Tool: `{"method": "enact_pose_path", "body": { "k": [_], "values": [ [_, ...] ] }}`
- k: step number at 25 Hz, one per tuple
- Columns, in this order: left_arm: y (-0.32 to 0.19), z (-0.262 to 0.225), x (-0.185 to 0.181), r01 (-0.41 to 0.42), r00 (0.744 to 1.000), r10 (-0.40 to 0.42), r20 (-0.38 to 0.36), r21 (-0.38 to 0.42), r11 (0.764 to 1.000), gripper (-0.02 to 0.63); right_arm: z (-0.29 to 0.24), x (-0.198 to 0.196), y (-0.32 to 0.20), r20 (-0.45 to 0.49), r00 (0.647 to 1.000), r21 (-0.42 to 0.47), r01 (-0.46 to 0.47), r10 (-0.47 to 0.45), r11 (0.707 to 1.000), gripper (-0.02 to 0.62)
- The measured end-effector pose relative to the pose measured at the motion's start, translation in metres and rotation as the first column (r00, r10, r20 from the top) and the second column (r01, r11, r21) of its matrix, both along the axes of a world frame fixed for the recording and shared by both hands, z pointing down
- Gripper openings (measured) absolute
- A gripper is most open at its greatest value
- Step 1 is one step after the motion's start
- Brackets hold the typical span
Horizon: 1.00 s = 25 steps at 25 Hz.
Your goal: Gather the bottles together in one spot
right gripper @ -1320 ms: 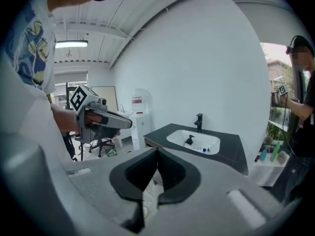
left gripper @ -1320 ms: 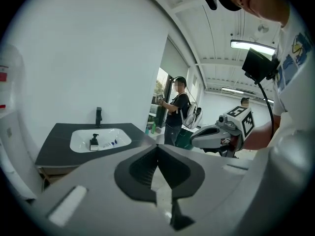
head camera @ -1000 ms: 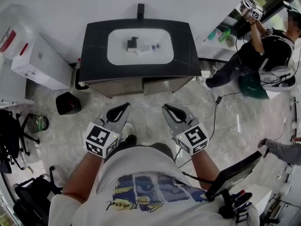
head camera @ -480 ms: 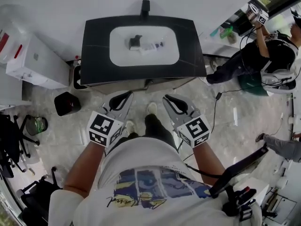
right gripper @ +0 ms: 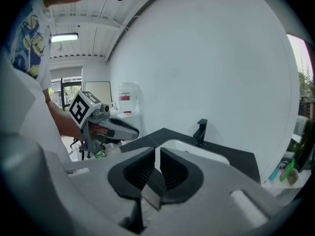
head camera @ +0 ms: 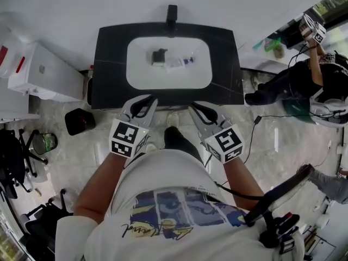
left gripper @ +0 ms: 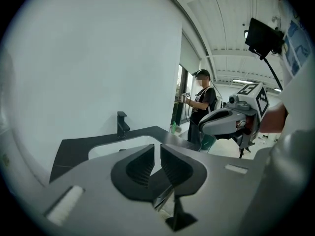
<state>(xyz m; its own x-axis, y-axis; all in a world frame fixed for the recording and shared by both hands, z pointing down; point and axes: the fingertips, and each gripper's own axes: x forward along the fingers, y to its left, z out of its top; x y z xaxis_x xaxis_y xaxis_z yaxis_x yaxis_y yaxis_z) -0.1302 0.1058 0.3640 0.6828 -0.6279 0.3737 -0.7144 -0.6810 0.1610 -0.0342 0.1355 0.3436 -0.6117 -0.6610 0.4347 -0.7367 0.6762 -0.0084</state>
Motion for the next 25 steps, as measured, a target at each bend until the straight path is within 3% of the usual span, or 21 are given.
{"method": "enact_pose_path", "body": {
  "k": [7,16,25],
  "values": [
    [-0.073,0.051,0.016,0.059,0.983,-0.052,0.177,-0.031,0.998,0.068,0.016,0.025,-0.066,0.026,0.999,-0.024,0.034,-0.033,0.999,0.055],
    [-0.162,0.112,0.032,0.165,0.948,-0.141,0.287,-0.060,0.985,0.114,0.040,0.064,-0.120,0.044,0.998,-0.088,0.039,-0.035,0.995,0.057],
    [-0.212,0.174,0.042,0.211,0.904,-0.154,0.400,-0.102,0.972,0.177,0.067,0.101,-0.141,0.049,0.998,-0.167,0.049,-0.042,0.985,0.057]
  ]
}}
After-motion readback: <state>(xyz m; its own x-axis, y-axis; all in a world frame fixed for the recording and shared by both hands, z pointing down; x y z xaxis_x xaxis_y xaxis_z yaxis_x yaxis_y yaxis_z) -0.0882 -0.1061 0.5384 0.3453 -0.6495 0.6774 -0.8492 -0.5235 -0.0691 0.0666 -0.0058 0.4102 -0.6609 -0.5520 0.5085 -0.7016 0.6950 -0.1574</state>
